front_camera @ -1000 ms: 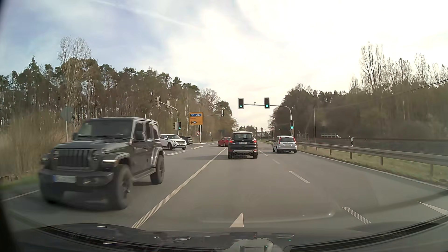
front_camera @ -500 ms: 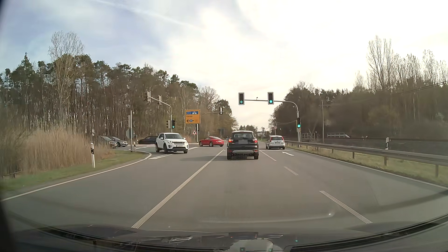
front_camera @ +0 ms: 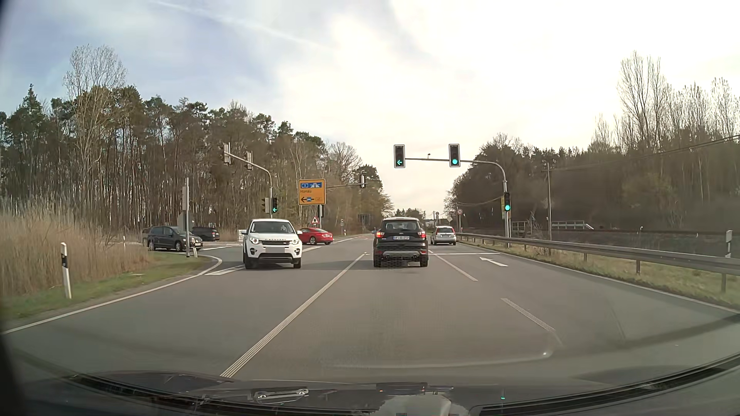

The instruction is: Follow the waypoints while adhering to traffic rules and regulations

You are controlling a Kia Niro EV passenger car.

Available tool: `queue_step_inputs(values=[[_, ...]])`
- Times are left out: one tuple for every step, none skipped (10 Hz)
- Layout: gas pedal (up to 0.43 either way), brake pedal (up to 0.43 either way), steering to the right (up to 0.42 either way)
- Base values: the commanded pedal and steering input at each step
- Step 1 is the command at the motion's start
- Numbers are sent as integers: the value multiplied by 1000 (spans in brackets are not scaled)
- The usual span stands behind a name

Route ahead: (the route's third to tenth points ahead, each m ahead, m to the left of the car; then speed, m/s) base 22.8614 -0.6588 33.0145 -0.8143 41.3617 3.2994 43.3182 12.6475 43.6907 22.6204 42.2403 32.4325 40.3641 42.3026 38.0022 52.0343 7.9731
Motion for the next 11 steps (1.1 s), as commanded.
queue_step_inputs(values=[[0,0,0],[0,0,0],[0,0,0],[0,0,0],[0,0,0],[0,0,0],[0,0,0],[0,0,0],[8,0,0],[39,0,-1],[59,0,0]])
